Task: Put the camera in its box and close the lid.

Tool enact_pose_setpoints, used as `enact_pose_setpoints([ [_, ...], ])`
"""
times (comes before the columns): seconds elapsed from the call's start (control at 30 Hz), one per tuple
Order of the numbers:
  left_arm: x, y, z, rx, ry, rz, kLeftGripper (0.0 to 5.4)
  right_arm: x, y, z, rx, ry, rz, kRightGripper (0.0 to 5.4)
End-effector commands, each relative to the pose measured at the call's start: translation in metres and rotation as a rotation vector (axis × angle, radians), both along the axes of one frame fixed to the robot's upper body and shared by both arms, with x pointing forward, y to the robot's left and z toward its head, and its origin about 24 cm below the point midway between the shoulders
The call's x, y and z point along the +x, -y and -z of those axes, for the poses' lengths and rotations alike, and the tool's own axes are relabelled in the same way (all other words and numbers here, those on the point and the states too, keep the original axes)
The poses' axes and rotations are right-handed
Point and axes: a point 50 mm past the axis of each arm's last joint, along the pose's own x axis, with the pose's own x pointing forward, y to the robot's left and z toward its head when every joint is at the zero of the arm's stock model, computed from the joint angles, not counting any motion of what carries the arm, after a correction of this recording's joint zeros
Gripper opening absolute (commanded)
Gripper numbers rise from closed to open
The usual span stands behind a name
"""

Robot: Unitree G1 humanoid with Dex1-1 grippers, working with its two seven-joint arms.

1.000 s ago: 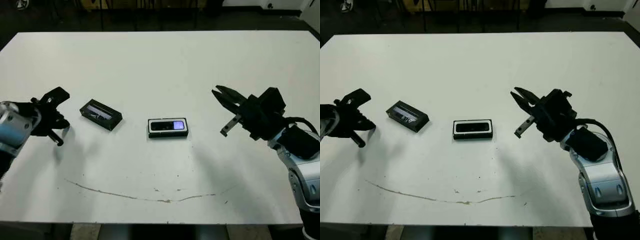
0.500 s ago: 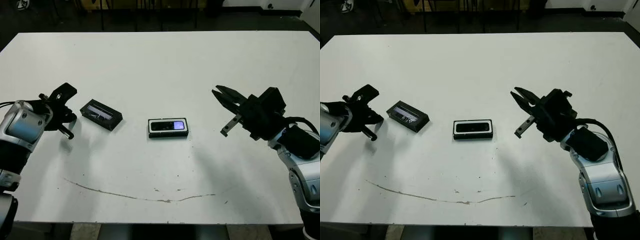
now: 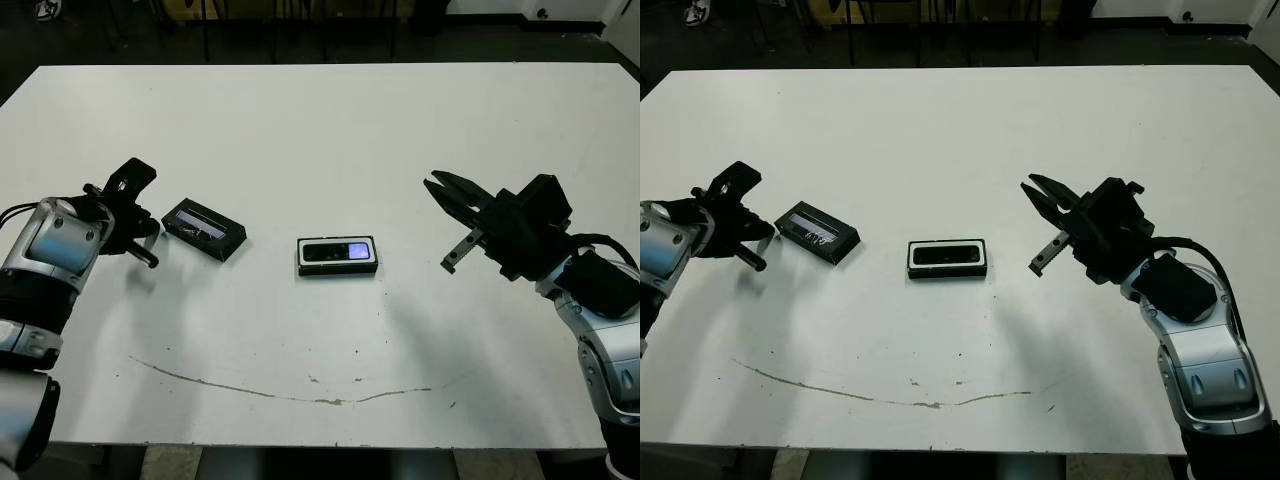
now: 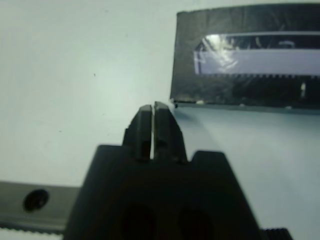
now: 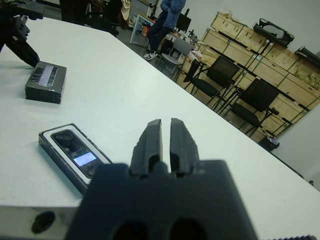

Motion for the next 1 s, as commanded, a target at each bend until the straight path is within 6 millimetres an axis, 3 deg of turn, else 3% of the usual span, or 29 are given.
enact_pose_setpoints([
  [0.03,-0.006,0.004,0.017,-0.034,-0.068,0.02,0.0,0.0,0.003,0.006,-0.03,-0.033,0.018,0.01],
  [0.43,0.006,0.021,0.012,-0.1,-0.015,0.055,0.0,0.0,0.004,0.007,-0.03,-0.043,0.025,0.01],
  [1.0,0.024,0.045,0.01,-0.03,0.027,0.155,0.0,-0.002,0.006,0.008,-0.037,-0.046,0.007,0.01],
])
